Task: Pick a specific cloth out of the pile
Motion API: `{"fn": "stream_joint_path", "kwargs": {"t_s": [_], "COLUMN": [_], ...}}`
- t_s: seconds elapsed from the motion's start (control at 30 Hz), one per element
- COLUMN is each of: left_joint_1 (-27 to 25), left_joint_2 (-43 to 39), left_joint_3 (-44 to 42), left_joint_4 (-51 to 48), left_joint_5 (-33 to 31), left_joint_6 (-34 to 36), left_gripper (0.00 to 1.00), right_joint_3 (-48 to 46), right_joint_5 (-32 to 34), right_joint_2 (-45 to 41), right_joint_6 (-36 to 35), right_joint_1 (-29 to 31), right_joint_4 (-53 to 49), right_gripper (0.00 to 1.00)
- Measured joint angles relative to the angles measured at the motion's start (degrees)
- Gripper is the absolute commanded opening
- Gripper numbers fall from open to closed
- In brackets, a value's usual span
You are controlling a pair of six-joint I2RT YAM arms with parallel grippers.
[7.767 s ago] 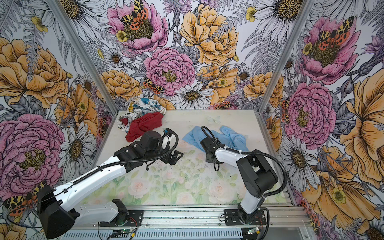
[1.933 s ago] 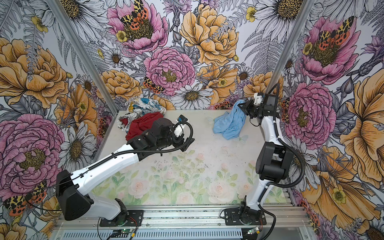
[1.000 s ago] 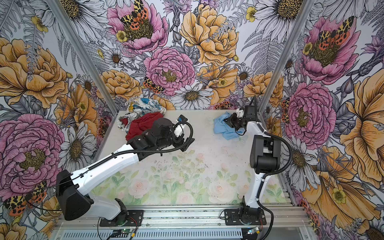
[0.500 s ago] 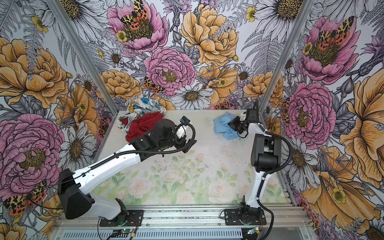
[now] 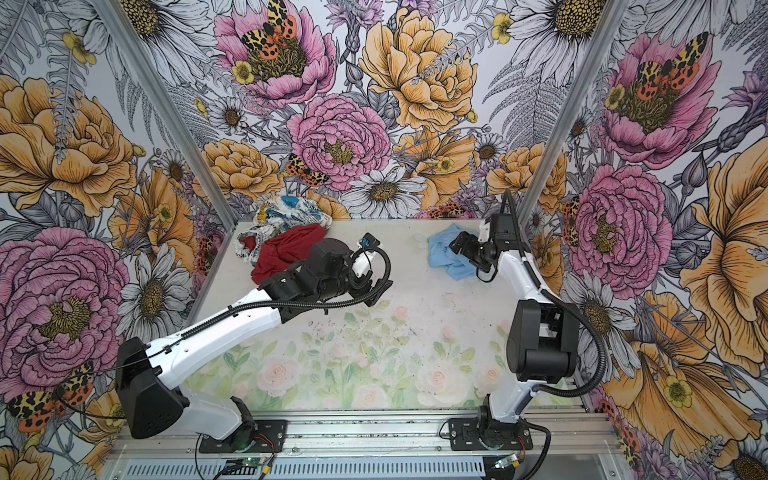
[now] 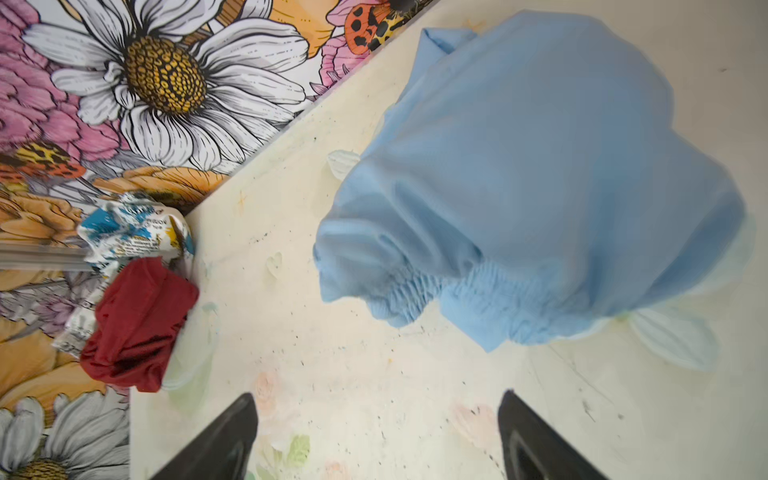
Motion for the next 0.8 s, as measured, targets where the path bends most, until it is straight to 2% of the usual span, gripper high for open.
{"fn": "stream_joint_path", "kwargs": {"t_s": [0.1, 0.2, 0.5, 0.7, 0.8], "left_joint_1": [0.0, -0.1, -0.1, 0.1, 0.3], "left_joint_2": [0.0, 0.0, 0.0, 0.0, -0.1], "left_joint_3": [-0.1, -0.1, -1.8, -3.1, -3.1], "left_joint_4": [0.0, 0.3, 0.8, 0.7, 0.8], "left_joint_5": [0.0, 0.0, -0.3, -0.9, -0.9], "left_joint_6": [0.0, -0.3, -0.4, -0.4, -0.4], "left_gripper": [0.99, 0.99, 0.99, 0.99, 0.99], "right_joint_3": [1.0, 4.1, 13.6, 16.5, 21.4], "right_joint_5": [8.9, 16.0, 31.1, 31.6, 30.8], "right_joint_2": [-2.5, -1.5, 11.6, 18.0, 21.8], "right_joint_6": [-6.3, -13.8, -31.1, -34.6, -34.7], "right_joint_1": [4.3, 7.5, 9.4, 11.3, 11.7], "right_joint_4": [-3.3, -5.2, -6.2, -8.2, -11.0], "right_gripper": [0.96, 0.97, 0.99, 0.99, 0.99]}}
